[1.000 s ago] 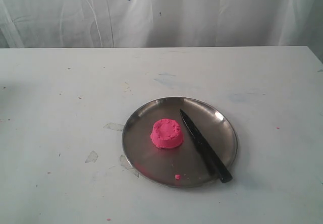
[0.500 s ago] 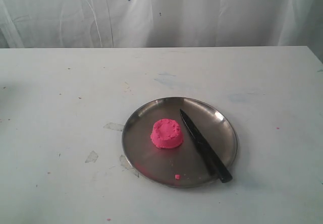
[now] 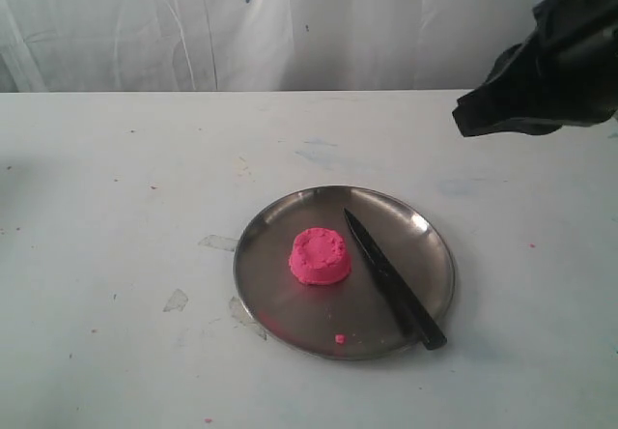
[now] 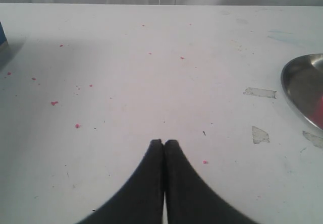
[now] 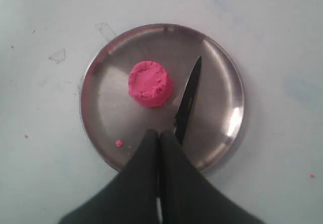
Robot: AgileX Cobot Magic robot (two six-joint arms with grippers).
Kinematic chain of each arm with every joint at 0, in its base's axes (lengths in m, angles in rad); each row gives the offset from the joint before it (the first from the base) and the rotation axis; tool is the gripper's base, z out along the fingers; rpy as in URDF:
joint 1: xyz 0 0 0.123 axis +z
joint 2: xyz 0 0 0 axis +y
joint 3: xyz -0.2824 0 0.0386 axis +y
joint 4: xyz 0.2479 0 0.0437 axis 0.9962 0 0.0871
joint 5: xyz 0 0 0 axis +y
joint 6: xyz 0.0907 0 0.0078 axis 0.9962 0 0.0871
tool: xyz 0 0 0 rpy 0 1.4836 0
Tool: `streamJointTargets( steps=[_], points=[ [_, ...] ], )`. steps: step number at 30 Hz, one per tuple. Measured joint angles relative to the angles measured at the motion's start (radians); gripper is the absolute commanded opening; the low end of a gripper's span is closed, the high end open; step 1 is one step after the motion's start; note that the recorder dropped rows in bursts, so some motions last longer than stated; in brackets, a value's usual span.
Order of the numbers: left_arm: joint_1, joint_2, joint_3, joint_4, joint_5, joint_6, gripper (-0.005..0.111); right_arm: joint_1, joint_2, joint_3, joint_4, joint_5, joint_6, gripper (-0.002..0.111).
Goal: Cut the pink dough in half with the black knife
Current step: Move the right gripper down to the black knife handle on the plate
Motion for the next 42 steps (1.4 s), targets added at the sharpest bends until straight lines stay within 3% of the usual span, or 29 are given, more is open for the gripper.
streamJointTargets(
  steps=[4,8,11,13,17,19,34,42],
  points=[
    [0.0,0.0,0.0,0.0,0.0,0.0,0.0,-0.153,0.12,0.108,0.277,-0.033,-0.208,0.0],
    [0.0,0.0,0.0,0.0,0.0,0.0,0.0,-0.244,0.2,0.19,0.41,-0.095,-0.373,0.0],
    [0.0,0.0,0.0,0.0,0.0,0.0,0.0,-0.251,0.274,0.219,0.477,-0.106,-0.488,0.0],
    [0.0,0.0,0.0,0.0,0.0,0.0,0.0,-0.251,0.34,0.223,0.523,-0.092,-0.545,0.006],
    [0.0,0.0,0.0,0.0,0.0,0.0,0.0,-0.251,0.462,0.227,0.586,-0.048,-0.632,0.036],
    [0.0,0.0,0.0,0.0,0.0,0.0,0.0,-0.251,0.494,0.227,0.592,-0.059,-0.64,0.042],
    [0.0,0.0,0.0,0.0,0.0,0.0,0.0,-0.229,0.578,0.225,0.596,-0.039,-0.646,0.043],
    [0.0,0.0,0.0,0.0,0.0,0.0,0.0,-0.205,0.651,0.198,0.578,-0.014,-0.648,0.05]
  ],
)
